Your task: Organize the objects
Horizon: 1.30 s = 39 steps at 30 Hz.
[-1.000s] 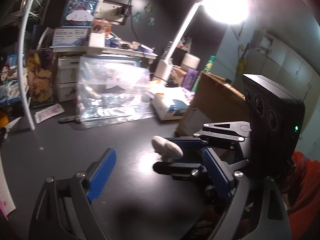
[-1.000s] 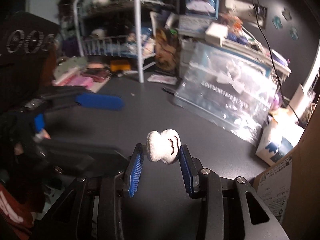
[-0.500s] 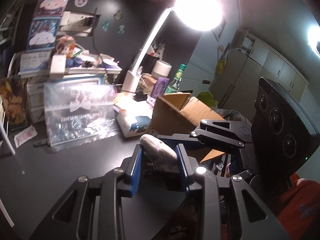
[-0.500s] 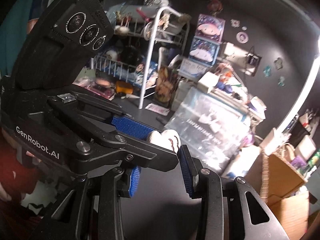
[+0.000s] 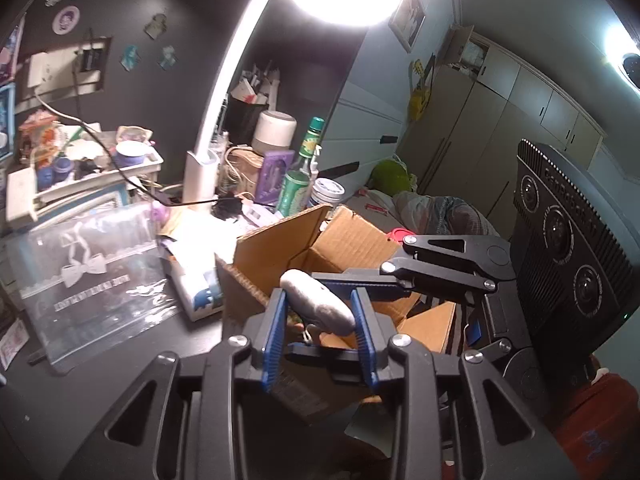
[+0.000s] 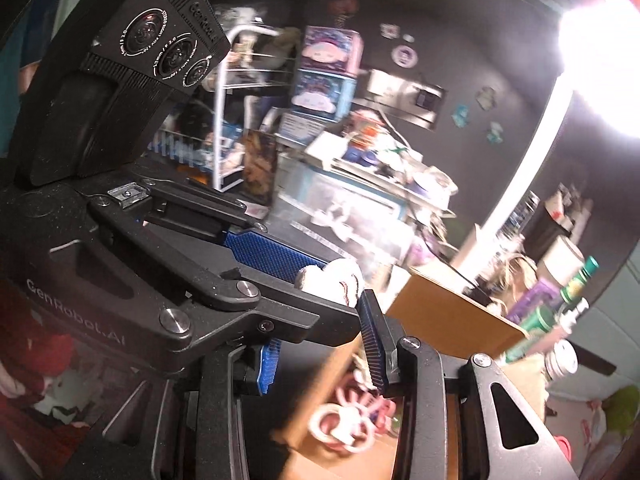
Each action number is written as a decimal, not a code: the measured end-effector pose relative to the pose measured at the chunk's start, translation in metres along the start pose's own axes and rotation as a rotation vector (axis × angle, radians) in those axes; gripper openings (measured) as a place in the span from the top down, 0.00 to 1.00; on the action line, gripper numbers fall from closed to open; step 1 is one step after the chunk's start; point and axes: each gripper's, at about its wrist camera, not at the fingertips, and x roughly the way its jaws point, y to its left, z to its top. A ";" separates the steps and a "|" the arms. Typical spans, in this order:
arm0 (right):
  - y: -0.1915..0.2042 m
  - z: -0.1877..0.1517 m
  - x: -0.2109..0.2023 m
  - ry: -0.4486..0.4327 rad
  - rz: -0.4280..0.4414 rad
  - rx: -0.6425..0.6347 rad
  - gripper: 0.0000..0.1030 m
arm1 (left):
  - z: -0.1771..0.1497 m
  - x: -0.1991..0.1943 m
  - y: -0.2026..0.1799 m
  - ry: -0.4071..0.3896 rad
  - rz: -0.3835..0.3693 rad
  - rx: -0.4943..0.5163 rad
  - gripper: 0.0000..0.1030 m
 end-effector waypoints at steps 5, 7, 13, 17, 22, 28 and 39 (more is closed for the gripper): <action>-0.035 -0.008 0.001 0.044 0.003 0.071 0.69 | 0.016 0.030 -0.009 0.041 -0.015 0.012 0.71; -0.046 -0.013 0.001 0.059 -0.007 0.084 0.69 | 0.020 0.041 -0.011 0.056 -0.019 0.019 0.71; -0.067 -0.025 0.003 0.095 -0.027 0.111 0.69 | 0.027 0.062 -0.021 0.084 -0.004 0.046 0.64; -0.077 -0.032 0.004 0.120 -0.042 0.116 0.53 | 0.030 0.059 -0.028 0.061 0.009 0.079 0.29; -0.087 -0.039 0.003 0.122 -0.070 0.122 0.42 | 0.031 0.055 -0.033 0.039 0.077 0.110 0.17; -0.090 -0.041 0.002 0.119 -0.068 0.129 0.41 | 0.026 0.046 -0.036 -0.002 0.137 0.126 0.12; -0.081 -0.038 -0.010 0.059 -0.081 0.121 0.31 | 0.005 -0.007 -0.036 -0.205 0.342 0.083 0.09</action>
